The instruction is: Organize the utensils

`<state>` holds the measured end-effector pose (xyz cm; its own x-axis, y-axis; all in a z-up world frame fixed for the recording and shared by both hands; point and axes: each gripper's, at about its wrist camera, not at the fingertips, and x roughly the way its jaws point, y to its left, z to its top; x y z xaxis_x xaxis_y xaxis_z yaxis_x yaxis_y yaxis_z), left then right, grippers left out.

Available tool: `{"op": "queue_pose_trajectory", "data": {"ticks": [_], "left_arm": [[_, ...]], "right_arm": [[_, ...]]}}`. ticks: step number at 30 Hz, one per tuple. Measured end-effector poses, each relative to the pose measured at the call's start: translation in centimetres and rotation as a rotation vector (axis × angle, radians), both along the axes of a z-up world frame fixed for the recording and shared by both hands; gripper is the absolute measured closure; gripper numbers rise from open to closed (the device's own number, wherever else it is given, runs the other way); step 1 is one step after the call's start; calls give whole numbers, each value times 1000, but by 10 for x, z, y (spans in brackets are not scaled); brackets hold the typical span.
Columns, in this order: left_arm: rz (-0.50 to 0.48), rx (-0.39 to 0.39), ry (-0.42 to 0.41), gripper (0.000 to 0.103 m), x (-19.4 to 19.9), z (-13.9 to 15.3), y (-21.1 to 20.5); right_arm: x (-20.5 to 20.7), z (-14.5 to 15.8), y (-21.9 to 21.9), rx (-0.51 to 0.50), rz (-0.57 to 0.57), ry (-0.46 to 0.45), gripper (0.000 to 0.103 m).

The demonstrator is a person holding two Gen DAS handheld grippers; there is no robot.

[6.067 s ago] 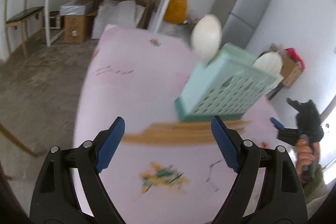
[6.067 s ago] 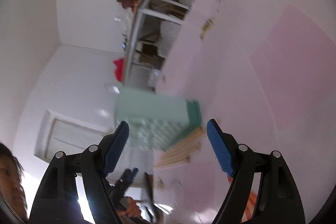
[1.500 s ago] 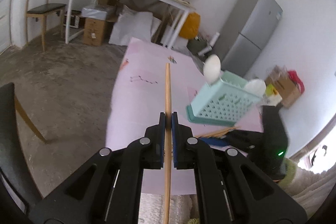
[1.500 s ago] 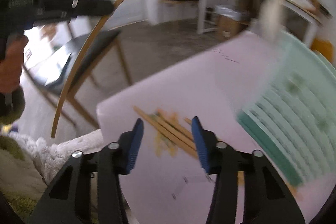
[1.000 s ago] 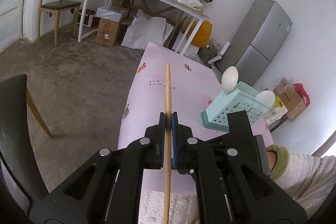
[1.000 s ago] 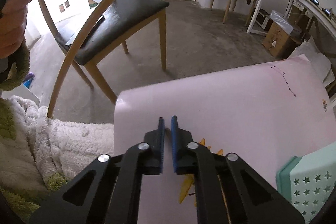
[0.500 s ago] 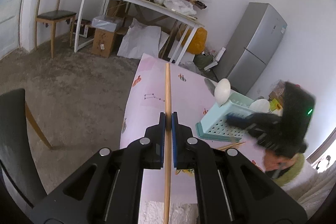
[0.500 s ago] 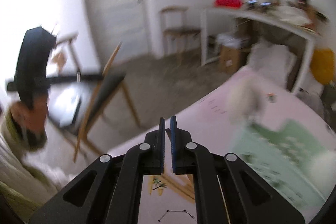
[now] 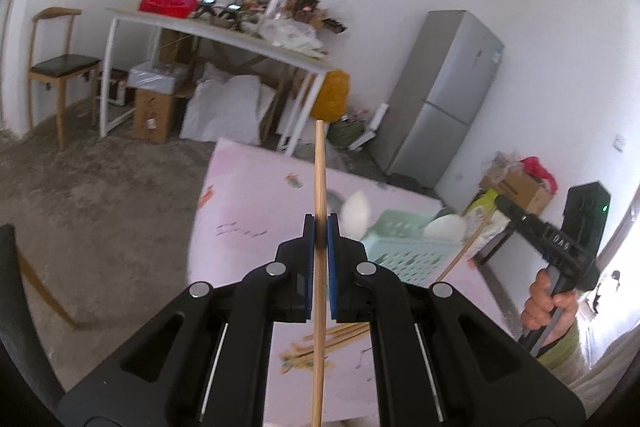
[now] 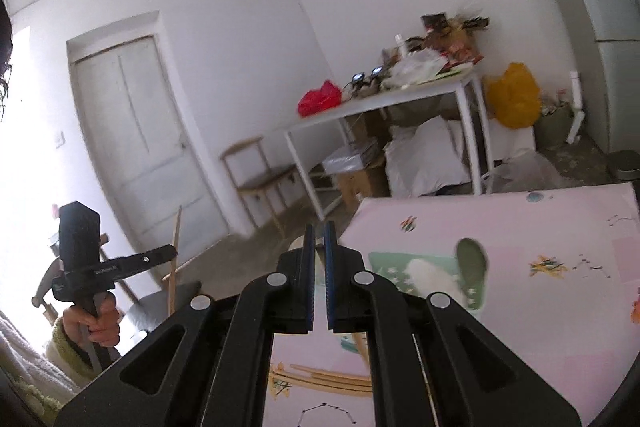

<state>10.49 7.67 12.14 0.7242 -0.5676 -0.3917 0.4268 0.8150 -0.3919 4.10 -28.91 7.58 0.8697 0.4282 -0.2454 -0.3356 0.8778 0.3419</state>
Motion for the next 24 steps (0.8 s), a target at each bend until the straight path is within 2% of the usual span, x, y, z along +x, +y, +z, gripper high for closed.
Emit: {"op": "queue_pose_trajectory", "data": {"ticks": [8,12,18,24], "left_arm": [[-125,-86,-142,98,15,53,-48],[-134,-121,-228,98,27,74,-78],[-94,-174,-273,98,60,75,-128],[-40,-191,-228,98,97,60,-167]], "right_arm": [[-30,13,-23,47,-52,-72,99],[-41,24,-27,48,-65,-106,99],[-58,34,-31,40,-79,-136,99],[-67,34,-36,46,-93,-131,99]]}}
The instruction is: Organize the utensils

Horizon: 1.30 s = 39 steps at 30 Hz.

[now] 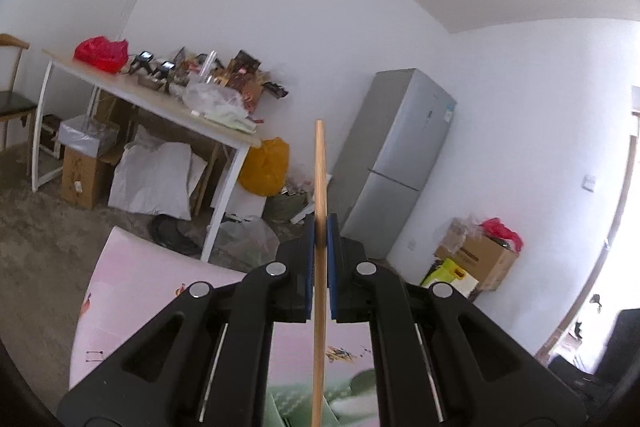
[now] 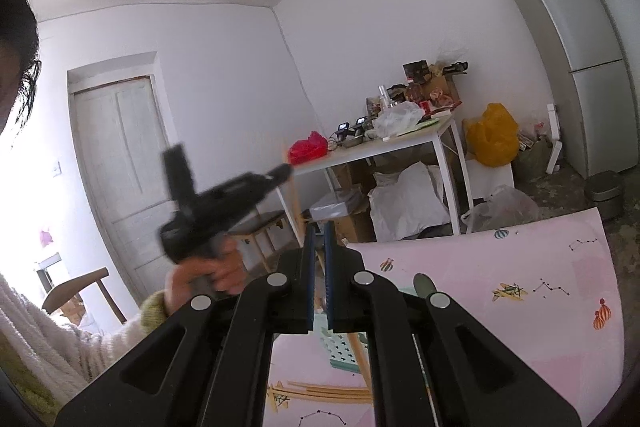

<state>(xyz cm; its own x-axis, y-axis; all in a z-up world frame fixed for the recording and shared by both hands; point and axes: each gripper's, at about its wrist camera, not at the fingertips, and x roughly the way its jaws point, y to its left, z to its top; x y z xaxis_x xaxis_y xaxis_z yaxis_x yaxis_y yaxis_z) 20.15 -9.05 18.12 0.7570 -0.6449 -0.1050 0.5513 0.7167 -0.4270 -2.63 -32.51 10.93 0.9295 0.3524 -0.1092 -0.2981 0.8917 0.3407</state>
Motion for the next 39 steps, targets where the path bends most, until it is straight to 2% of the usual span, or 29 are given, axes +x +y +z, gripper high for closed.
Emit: {"op": "queue_pose_trajectory", "data": {"ticks": [5,8,15,17,19,21,25,28,31,34,39], "left_arm": [[45,18,59,98,21,-27,-26],[43,66,71,98,27,-41,-37],[9,138,114,97,16,-65,-37],[2,166,132,89,6,-70,-31],[11,186,144,75,0,-72,-23],[11,194,146,71,-14,-71,-10],[33,204,129,53,-43,-65,17],[38,224,112,43,-64,-60,36],[47,259,100,35,-85,-62,55],[65,328,105,30,-100,-71,70],[111,416,180,27,-117,-103,96]], "right_arm": [[-6,0,-6,9,-11,2,99],[-7,-2,-10,14,-17,7,99],[-9,1,-16,29,-7,-4,99],[-8,5,-13,18,-2,-11,99],[-5,9,-11,6,8,-20,99],[-2,14,-8,-5,23,-30,99],[11,26,-1,-23,70,-59,99],[27,38,5,-29,112,-78,99],[42,54,10,-33,151,-105,99],[57,73,14,-43,181,-144,99],[81,100,23,-68,196,-187,99]]}}
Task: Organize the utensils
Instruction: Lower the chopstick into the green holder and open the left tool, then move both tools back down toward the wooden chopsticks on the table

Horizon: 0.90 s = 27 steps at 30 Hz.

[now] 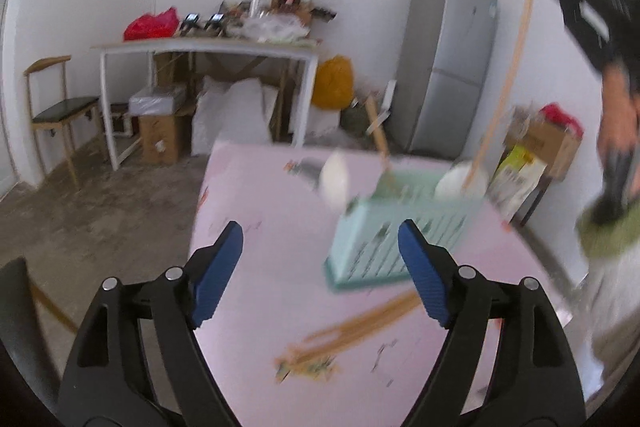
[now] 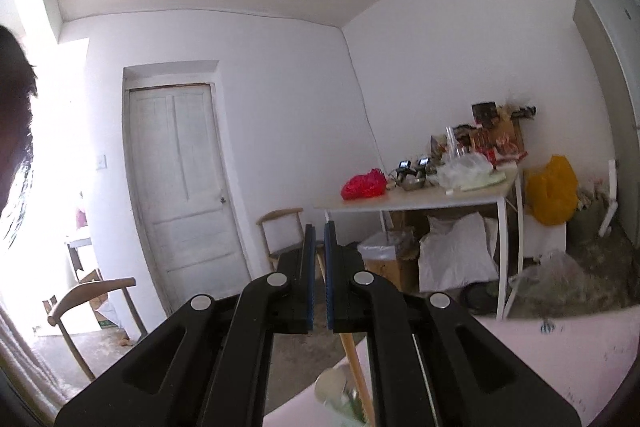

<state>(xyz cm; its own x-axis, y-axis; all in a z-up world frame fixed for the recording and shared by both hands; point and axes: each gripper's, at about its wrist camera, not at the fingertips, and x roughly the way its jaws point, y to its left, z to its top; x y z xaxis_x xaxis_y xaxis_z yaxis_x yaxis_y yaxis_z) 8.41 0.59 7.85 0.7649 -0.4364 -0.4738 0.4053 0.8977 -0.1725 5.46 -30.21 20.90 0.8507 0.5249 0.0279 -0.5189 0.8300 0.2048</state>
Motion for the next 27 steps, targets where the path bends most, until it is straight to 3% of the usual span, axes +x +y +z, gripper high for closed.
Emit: {"op": "queue_pose_trajectory", "data": {"ticks": [6,15,17,19,20,27], "left_arm": [[62,10,85,26,-2,-29,14],[29,37,121,22,3,-45,8],[31,40,129,21,5,-49,8],[34,37,140,20,8,-52,10],[37,35,146,20,10,-54,10],[50,-12,222,20,25,-66,15]], "right_arm": [[31,-5,8,-40,-37,38,99],[63,-73,13,-84,-115,279,97],[58,-80,6,-74,-135,312,84],[46,-80,-2,-54,-160,304,68],[40,-78,-6,-44,-172,293,66],[-14,-57,-27,-18,-232,208,61]]}}
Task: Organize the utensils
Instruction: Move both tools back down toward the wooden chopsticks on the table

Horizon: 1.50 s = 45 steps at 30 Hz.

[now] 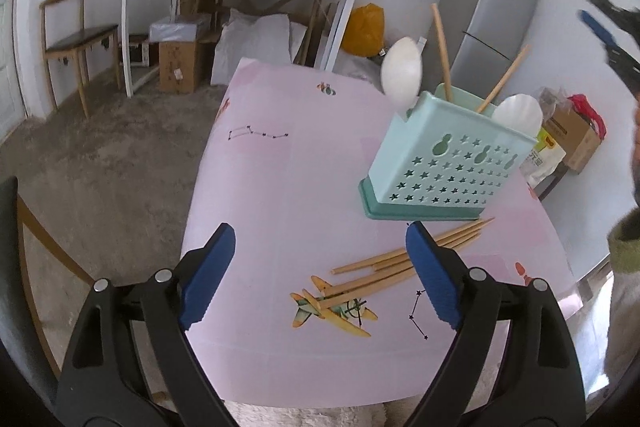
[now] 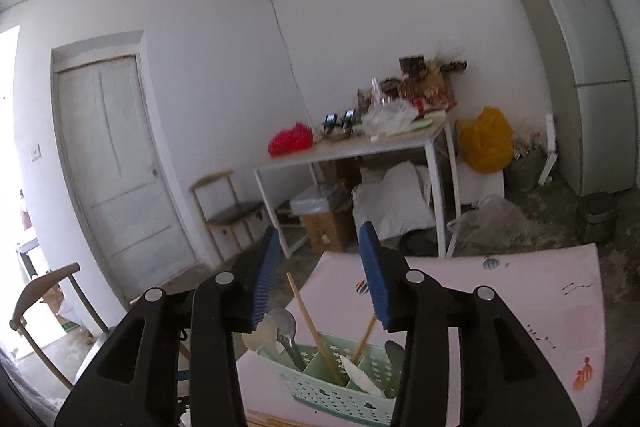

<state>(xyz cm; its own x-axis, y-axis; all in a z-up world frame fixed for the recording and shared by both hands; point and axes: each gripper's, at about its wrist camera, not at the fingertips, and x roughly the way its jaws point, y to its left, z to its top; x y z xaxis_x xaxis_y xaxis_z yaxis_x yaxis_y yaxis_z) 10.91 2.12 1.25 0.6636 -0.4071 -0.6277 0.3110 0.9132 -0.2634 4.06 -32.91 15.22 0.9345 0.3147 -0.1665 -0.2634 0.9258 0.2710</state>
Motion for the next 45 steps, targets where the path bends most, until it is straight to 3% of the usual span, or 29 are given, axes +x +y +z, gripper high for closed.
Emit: {"op": "queue_pose_trajectory", "data": {"ticks": [3,6,11,16,19,22,27,33,40,45], "left_arm": [[3,5,16,20,4,-7,0],[-6,7,34,20,8,-12,-3],[-61,12,44,20,12,-17,-19],[-199,88,25,40,7,-26,-52],[-301,162,21,45,0,-36,-76],[-336,214,46,50,-2,-50,-88],[-312,170,106,56,4,-56,-80],[-351,193,121,59,5,-58,-79],[-429,105,238,59,-2,-61,-80],[-480,80,261,60,-13,-61,-84]], "right_arm": [[-21,-5,-1,22,27,3,51],[-27,-25,4,40,71,73,45],[-20,-104,23,101,96,350,44],[-3,-193,38,146,-24,704,44],[0,-221,39,175,-44,810,44],[-1,-225,38,172,-56,826,44],[-3,-220,33,170,-59,808,44],[2,-220,34,181,-48,816,44],[0,-220,33,186,-57,814,44],[-2,-221,28,192,-79,822,44]]}}
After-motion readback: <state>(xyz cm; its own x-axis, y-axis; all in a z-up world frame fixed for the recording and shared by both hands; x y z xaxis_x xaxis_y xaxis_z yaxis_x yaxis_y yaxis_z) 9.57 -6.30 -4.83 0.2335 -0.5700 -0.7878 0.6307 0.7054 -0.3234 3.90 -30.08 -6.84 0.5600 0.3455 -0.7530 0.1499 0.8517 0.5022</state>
